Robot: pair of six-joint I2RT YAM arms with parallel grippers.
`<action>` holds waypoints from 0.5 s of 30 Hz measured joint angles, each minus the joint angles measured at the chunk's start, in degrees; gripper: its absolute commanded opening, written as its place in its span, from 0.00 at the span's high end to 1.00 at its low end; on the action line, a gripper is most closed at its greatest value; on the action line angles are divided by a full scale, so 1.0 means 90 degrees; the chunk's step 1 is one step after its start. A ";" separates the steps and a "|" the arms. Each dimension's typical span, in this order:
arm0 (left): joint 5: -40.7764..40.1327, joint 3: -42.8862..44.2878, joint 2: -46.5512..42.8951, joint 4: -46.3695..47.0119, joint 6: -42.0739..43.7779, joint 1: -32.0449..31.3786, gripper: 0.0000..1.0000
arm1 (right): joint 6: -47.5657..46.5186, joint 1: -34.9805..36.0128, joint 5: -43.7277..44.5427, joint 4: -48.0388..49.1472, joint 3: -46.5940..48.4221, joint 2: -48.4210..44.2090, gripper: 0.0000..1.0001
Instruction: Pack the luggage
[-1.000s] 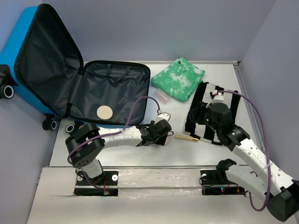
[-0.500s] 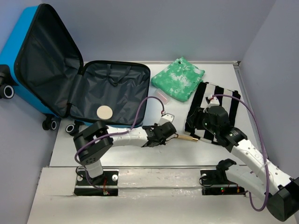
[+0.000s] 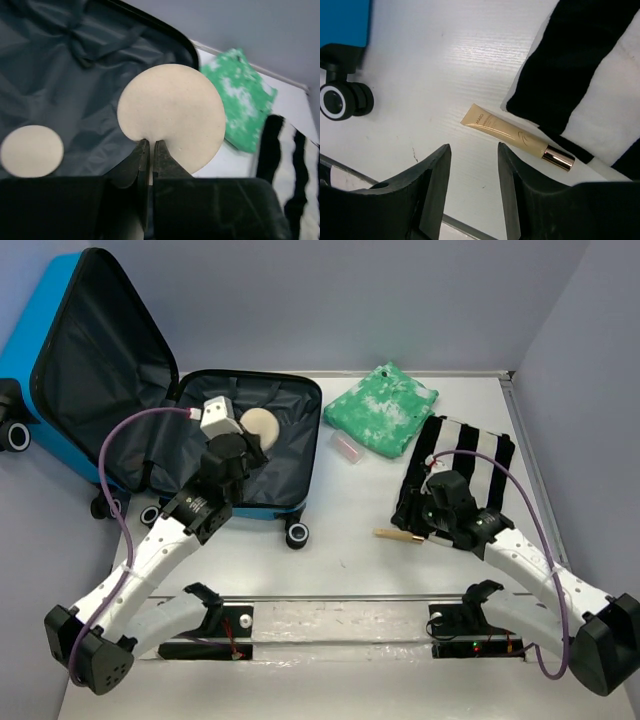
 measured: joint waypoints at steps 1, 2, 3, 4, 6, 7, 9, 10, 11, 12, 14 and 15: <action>-0.0073 -0.0029 0.0000 -0.0034 -0.0017 0.0362 0.45 | 0.0027 0.0044 0.0000 -0.0034 0.0000 0.0056 0.45; -0.0112 -0.0061 0.0090 -0.0053 -0.0073 0.0644 0.14 | 0.0036 0.0061 0.0005 -0.0061 0.0000 0.0087 0.43; -0.0073 -0.0087 0.0204 -0.0051 -0.0032 0.0867 0.07 | 0.0044 0.0070 0.0027 -0.0102 0.0000 0.0129 0.41; 0.0053 -0.0112 0.0369 -0.0036 -0.0114 0.1173 0.04 | 0.0053 0.0075 0.0056 -0.0121 0.0000 0.0158 0.38; 0.0291 -0.0153 0.0763 -0.0024 -0.0189 0.1518 0.02 | 0.0056 0.0095 0.0136 -0.0155 0.0000 0.0238 0.35; 0.0546 -0.0216 0.1018 -0.0032 -0.0219 0.1659 0.02 | 0.0051 0.0095 0.0187 -0.0153 0.0000 0.0306 0.34; 0.0886 -0.0372 0.1139 -0.0027 -0.0226 0.1661 0.02 | 0.0034 0.0097 0.0262 -0.0155 0.0000 0.0510 0.34; 0.1100 -0.0493 0.1100 -0.0039 -0.0231 0.1625 0.01 | 0.0027 0.0104 0.0299 -0.0160 0.0002 0.0665 0.34; 0.1265 -0.0583 0.0991 -0.0044 -0.0228 0.1593 0.01 | 0.0022 0.0138 0.0350 -0.0163 0.0002 0.0879 0.34; 0.1467 -0.0644 0.0828 -0.0046 -0.0214 0.1562 0.01 | 0.0022 0.0175 0.0381 -0.0170 0.0002 0.1018 0.33; 0.1727 -0.0678 0.0432 -0.0061 -0.0204 0.1496 0.02 | 0.0005 0.0270 0.0493 -0.0211 0.0002 0.1299 0.32; 0.1846 -0.0678 0.0262 -0.0049 -0.0192 0.1472 0.02 | 0.0002 0.0301 0.0537 -0.0233 0.0005 0.1396 0.31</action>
